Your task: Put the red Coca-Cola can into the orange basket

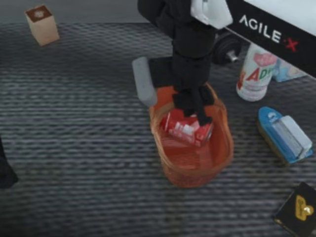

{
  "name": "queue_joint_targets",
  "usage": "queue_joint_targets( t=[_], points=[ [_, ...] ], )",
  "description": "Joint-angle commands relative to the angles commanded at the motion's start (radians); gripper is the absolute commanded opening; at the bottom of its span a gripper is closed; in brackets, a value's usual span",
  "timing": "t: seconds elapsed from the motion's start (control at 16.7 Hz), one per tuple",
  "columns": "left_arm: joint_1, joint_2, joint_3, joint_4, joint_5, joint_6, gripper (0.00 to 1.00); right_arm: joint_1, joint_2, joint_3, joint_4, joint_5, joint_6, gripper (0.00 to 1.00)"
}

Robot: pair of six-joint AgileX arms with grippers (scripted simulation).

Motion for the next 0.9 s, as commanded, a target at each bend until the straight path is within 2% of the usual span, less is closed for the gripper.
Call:
queue_joint_targets(
  t=[0.66, 0.9],
  points=[
    [0.000, 0.000, 0.000, 0.000, 0.000, 0.000, 1.00, -0.001, 0.003, 0.005, -0.004, 0.000, 0.000, 0.00],
    [0.000, 0.000, 0.000, 0.000, 0.000, 0.000, 1.00, -0.014, 0.008, 0.111, -0.109, 0.000, -0.019, 0.00]
  ],
)
